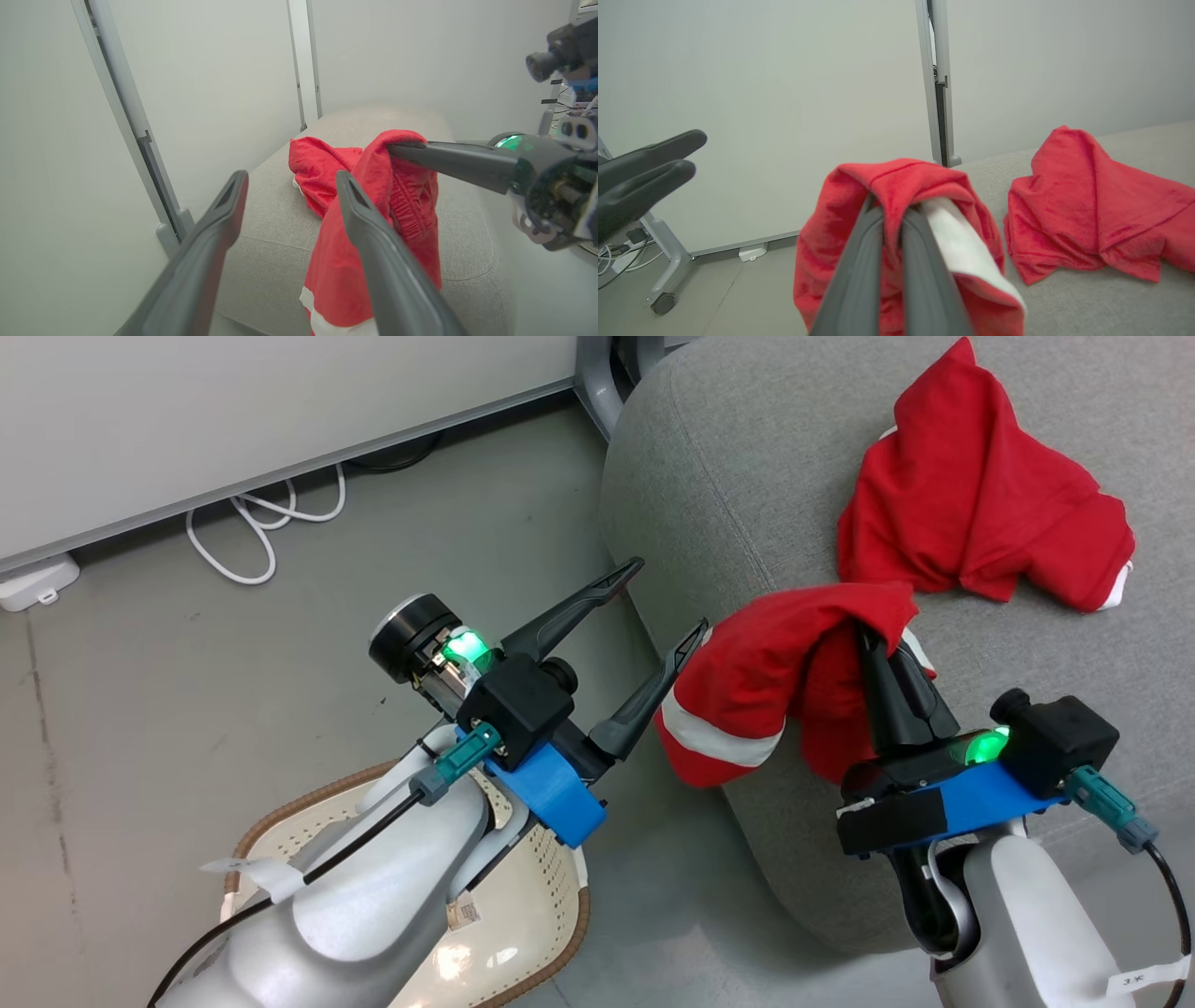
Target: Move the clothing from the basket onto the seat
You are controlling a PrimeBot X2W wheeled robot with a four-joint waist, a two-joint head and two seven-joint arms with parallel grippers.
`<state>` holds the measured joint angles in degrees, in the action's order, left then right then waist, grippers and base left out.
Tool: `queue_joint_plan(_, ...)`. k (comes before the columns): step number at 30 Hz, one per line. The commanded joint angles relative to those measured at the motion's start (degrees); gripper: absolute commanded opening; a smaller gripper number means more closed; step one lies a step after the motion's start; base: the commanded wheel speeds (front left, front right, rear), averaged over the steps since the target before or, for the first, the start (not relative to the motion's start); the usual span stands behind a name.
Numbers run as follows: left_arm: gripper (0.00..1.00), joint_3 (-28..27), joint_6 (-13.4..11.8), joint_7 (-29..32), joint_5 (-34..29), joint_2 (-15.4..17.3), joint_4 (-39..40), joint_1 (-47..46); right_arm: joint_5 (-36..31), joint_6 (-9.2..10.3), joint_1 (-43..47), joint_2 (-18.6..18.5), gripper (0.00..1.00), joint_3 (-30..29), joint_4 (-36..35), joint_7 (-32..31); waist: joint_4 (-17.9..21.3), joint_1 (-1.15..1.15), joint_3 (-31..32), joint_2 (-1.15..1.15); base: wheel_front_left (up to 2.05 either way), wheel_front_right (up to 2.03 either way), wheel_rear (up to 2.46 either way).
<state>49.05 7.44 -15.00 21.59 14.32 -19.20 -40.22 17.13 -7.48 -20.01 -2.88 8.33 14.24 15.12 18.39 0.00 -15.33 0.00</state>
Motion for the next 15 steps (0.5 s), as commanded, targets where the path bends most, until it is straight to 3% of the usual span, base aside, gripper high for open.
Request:
queue_joint_plan(1,1.00,0.1,0.1,-0.3,0.0,0.3,0.1,-0.8,-0.6,-0.03,0.5,0.0,0.00,-0.3,-0.8,0.0,0.4,0.00,-0.2,0.00,0.00,0.00,0.00)
queue_joint_plan(8,1.00,0.3,0.1,-0.3,0.0,0.7,0.7,-0.8,-1.0,-0.03,-2.5,0.0,0.00,-2.7,-4.8,0.0,-0.2,0.00,-1.3,0.00,0.00,0.00,0.00)
queue_joint_plan(15,1.00,0.0,0.1,-0.2,-0.6,2.3,1.9,-2.4,-5.6,-0.03,-13.8,0.0,0.00,-7.0,-9.4,0.0,-2.2,0.00,-6.3,0.00,0.00,0.00,0.00)
